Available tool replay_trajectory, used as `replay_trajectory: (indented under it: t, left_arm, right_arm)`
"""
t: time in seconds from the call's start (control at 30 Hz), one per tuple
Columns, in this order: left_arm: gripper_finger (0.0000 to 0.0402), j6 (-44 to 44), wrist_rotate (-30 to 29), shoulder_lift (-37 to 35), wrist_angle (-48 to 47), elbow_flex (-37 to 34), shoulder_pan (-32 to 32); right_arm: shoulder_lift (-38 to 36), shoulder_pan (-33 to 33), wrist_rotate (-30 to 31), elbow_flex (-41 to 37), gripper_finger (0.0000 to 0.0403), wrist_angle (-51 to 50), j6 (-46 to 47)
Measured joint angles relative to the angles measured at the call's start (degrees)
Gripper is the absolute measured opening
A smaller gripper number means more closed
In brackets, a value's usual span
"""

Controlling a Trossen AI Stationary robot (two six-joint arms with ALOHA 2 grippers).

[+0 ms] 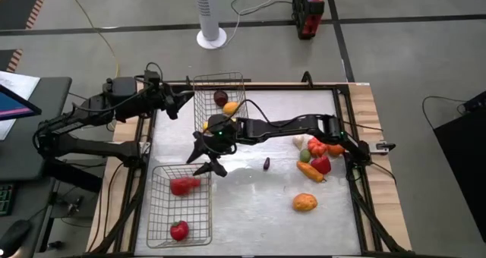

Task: Sort produce into baskets
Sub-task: Put the white garlic into the bottom wire basket

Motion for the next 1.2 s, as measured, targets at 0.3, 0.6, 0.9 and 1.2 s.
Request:
replay_trajectory:
  t: [0.3,0.6,0.9,1.2]
  left_arm:
    - [0.0238,5.1,2.2,0.0,-0.2,0.0,-0.1]
    - [0.0238,11.0,-0.6,2.7,-0.1,0.0,-0.1]
    - [0.0238,10.9,9.4,13.5,0.0,0.0,-2.8]
    - [0.0238,9.7,2.9,16.7,5.9,0.0,-9.1]
  right_arm:
    - [-7.8,-2.3,8.4,0.0,0.029,-19.9,-3.8]
    - [-18.1,-3.2,29.1,0.0,0.029,-59.8,-7.6]
    - [-20.7,-5.2,27.6,-2.8,0.029,-82.7,0.2]
    - [-35.4,-0.9,24.7,-29.1,0.029,-74.1,3.4]
